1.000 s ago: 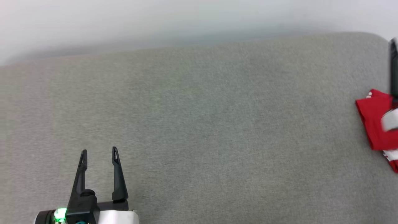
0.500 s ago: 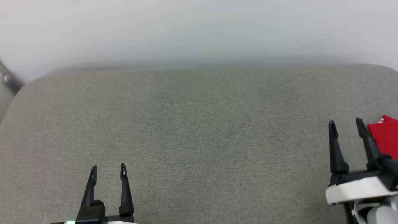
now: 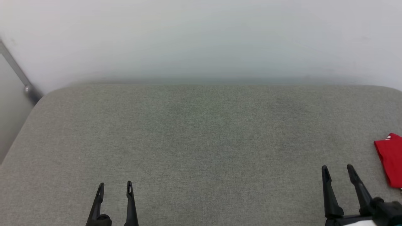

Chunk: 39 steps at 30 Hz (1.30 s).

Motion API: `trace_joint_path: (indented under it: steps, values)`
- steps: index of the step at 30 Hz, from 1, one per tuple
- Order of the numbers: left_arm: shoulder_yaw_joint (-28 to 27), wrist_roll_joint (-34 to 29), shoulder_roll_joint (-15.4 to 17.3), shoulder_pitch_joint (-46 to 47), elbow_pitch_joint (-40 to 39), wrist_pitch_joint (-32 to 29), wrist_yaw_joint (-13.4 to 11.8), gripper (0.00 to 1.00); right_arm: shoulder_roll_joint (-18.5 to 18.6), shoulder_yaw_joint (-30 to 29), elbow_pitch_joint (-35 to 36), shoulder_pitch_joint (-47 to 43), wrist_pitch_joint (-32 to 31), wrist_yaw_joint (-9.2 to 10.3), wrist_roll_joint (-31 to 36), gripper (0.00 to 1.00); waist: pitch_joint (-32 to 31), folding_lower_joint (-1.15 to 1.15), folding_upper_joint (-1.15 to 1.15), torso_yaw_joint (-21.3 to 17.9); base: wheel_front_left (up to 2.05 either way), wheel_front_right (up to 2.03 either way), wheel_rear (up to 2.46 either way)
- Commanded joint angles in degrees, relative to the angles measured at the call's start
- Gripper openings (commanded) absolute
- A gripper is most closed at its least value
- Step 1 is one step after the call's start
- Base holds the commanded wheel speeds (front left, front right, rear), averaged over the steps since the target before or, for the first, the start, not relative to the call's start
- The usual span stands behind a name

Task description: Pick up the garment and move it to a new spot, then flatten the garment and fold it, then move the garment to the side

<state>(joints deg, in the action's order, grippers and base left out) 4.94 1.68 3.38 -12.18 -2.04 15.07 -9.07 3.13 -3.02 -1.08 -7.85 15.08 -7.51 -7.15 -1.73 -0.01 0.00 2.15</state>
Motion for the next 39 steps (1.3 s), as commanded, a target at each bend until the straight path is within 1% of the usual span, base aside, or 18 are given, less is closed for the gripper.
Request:
trace_joint_path:
  steps: [1,8,18,19,24,39]
  values:
    - [-0.1,-0.5,0.0,-0.8,0.2,0.1,0.2,1.00,-0.4,0.2,0.3,-1.1,0.1,0.05,-0.8,1.00,-0.3,0.01,0.00,0.2,0.00,0.00,0.00]
    - [0.0,-0.5,0.0,-1.6,1.1,0.1,0.9,1.00,-0.4,0.7,0.8,-4.4,0.1,0.05,-3.3,1.00,-1.2,0.01,0.00,0.5,0.00,0.00,0.00]
    - [-0.4,-0.2,-0.1,-1.7,2.0,0.1,1.8,1.00,-0.4,0.4,1.3,-5.8,0.1,0.05,-4.5,1.00,-1.5,0.01,0.00,0.6,0.00,0.00,0.00]
    - [-0.3,0.2,-0.1,-1.1,2.0,0.0,2.0,0.00,-0.1,0.5,1.1,-5.2,0.0,0.00,-4.5,0.00,-1.6,0.01,0.00,0.6,0.00,0.00,0.00]
    - [0.1,0.8,-0.2,-1.6,4.1,-0.3,2.1,0.00,-0.1,0.7,-1.2,-5.3,-0.3,-0.01,-5.1,0.00,-1.5,0.01,0.00,0.5,0.00,0.00,0.00]
    - [-0.8,19.9,0.8,2.4,6.3,-3.4,4.8,0.00,0.8,1.0,-3.4,-1.4,-3.6,0.00,-22.0,0.00,-1.1,0.01,0.00,0.2,0.00,0.00,0.00]
